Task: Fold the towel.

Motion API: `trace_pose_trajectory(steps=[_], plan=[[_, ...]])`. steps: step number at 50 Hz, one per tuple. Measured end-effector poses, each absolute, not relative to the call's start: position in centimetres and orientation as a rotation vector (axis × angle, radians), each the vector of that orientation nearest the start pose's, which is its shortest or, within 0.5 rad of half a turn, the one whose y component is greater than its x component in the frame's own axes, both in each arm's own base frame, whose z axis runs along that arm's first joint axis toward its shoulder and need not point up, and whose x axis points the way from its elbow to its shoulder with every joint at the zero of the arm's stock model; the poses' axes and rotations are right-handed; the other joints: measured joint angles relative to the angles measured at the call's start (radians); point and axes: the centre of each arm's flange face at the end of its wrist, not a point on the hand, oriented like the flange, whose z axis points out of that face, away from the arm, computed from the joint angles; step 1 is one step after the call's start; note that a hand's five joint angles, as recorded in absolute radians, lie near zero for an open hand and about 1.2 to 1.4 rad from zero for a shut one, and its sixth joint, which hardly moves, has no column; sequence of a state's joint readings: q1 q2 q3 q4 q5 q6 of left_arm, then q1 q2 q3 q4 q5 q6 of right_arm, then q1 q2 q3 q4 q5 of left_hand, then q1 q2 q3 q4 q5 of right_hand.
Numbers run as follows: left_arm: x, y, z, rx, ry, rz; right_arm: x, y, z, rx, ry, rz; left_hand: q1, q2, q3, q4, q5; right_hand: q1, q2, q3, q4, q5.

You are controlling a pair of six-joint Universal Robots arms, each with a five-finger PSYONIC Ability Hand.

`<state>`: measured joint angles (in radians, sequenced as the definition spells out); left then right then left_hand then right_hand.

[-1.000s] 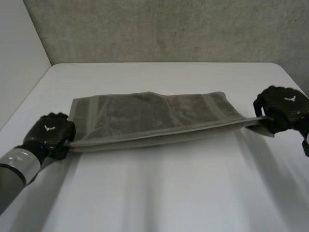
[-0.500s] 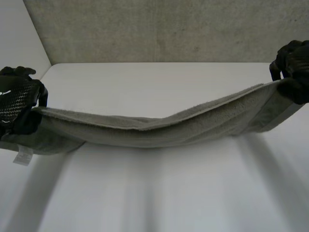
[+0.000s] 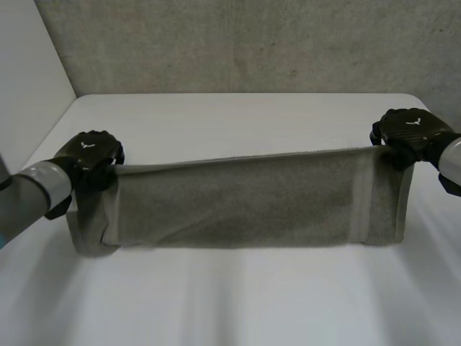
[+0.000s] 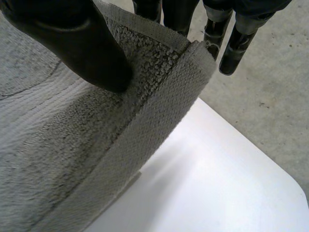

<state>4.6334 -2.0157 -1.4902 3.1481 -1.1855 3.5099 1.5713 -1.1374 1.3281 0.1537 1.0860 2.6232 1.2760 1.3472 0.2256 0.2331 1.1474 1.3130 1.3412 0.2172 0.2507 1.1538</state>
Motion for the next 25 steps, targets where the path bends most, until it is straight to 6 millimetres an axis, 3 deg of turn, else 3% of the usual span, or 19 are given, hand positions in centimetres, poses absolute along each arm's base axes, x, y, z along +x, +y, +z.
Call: trace_pose_trajectory(steps=[4,9,21,24,25], plan=[[-20.1,-36.2,17.1,0.981,2.483,-1.883,18.3,-37.4,21.0,-1.044,2.209,-1.837,0.0,0.0,0.0,0.0,0.0,0.0,0.0,0.0,0.0,0.0],[-20.9,-37.7,15.3,1.017,2.476,-1.863,19.4,-38.8,19.0,-1.063,2.184,-1.854,0.0,0.0,0.0,0.0,0.012,0.0,0.0,0.0,0.0,0.002],[-22.0,-38.8,12.6,1.027,2.457,-1.865,19.9,-41.2,14.7,-1.052,2.241,-1.815,0.0,0.001,0.0,0.0,0.014,0.0,0.0,0.0,0.0,0.003],[-22.1,-39.0,12.3,1.016,2.441,-1.873,19.9,-41.6,14.1,-1.048,2.251,-1.815,-0.052,-0.099,0.0,0.0,-0.072,-0.062,-0.066,0.0,0.0,-0.053],[-22.1,-39.1,12.2,1.012,2.437,-1.875,19.8,-41.6,14.0,-1.047,2.253,-1.818,-0.212,-0.267,0.0,0.0,-0.237,-0.141,-0.149,0.0,0.0,-0.146]])
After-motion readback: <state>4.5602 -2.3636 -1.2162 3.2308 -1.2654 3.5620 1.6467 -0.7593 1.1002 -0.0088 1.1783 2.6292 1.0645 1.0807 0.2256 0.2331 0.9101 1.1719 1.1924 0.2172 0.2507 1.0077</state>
